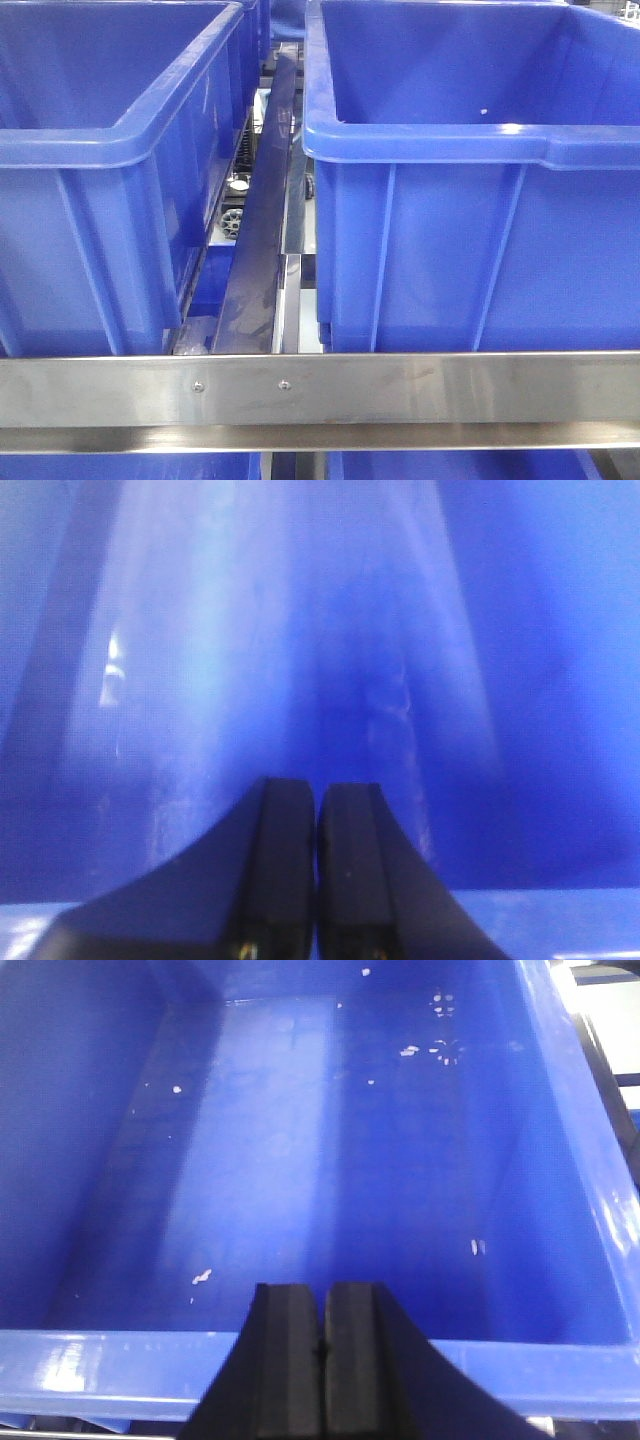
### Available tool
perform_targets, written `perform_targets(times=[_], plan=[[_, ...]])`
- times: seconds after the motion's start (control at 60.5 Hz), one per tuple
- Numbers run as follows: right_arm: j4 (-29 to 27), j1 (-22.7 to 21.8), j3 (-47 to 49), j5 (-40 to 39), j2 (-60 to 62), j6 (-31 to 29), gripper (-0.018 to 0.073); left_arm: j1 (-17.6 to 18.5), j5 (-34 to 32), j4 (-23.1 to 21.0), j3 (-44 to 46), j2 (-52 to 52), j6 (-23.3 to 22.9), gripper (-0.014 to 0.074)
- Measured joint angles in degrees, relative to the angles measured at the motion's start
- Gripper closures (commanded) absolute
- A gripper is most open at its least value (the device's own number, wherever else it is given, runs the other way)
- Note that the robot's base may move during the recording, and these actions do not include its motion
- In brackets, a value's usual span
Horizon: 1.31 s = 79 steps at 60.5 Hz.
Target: Sort and place red and blue blocks on shelf
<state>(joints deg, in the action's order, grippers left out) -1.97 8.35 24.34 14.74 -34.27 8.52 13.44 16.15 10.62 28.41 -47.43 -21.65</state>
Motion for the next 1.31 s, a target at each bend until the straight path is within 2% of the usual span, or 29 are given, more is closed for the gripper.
perform_targets(times=[0.644, 0.744, 1.041, 1.306], plan=[[0.0, 0.0, 0.0, 0.0, 0.0, 0.0, 0.0510, 0.0, -6.8, 1.3, 1.4, -10.8, 0.7, 0.0461], [0.0, 0.0, 0.0, 0.0, 0.0, 0.0, 0.0510, 0.0, -6.9, 2.8, 1.4, -10.8, 0.7, 0.0461], [0.0, 0.0, 0.0, 0.0, 0.0, 0.0, 0.0510, 0.0, -0.2, 4.2, 0.1, 0.7, 0.5, 0.0461], [0.0, 0.0, 0.0, 0.0, 0.0, 0.0, 0.0510, 0.0, 1.0, 4.9, 0.0, 11.4, 0.4, 0.0461]])
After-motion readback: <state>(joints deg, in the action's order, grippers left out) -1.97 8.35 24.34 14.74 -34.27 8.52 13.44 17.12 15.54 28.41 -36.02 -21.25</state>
